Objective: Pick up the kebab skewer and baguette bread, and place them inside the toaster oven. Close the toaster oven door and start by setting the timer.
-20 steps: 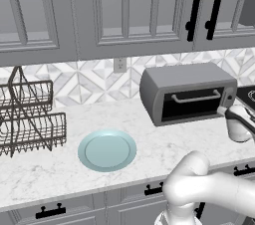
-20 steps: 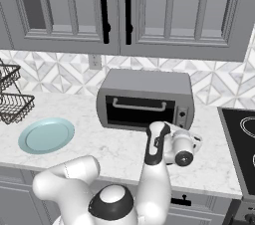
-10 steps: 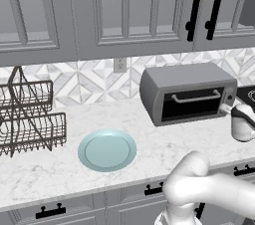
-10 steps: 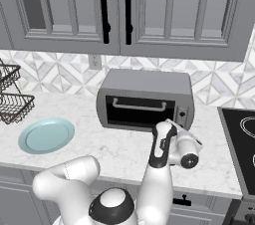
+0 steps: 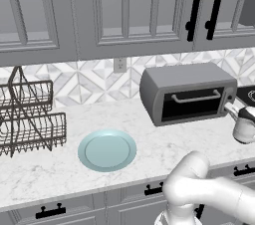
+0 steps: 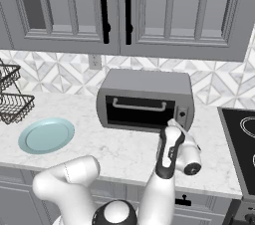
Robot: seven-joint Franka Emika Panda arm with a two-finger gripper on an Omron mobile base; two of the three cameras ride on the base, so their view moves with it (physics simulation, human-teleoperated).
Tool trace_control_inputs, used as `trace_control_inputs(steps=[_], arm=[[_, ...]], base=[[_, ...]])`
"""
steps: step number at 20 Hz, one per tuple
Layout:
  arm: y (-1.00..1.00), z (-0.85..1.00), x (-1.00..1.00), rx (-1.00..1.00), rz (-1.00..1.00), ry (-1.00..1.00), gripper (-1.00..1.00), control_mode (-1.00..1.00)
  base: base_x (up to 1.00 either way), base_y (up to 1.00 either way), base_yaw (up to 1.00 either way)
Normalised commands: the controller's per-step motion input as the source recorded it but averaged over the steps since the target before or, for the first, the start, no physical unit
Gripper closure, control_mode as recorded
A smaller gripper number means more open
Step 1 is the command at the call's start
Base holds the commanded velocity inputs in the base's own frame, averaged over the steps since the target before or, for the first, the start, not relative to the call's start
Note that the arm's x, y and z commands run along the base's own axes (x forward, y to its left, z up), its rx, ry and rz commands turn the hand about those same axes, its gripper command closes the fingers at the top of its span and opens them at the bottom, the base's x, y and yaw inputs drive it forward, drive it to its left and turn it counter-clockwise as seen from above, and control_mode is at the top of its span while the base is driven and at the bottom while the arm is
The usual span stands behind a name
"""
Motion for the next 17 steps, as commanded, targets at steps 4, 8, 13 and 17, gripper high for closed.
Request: trace_control_inputs(steps=[4, 8, 13, 17], arm=[[0.0, 0.0, 0.0, 0.23, 0.0, -0.07, 1.0, -1.0], [0.0, 0.0, 0.0, 0.24, 0.0, -0.05, 1.0, -1.0], [0.0, 0.0, 0.0, 0.24, 0.0, -0.03, 1.0, -1.0], [0.0, 0.0, 0.0, 0.24, 0.0, -0.04, 1.0, -1.0]], base=[[0.0, 0.0, 0.0], [0.0, 0.0, 0.0], [0.0, 0.0, 0.0], [0.0, 0.0, 0.0]])
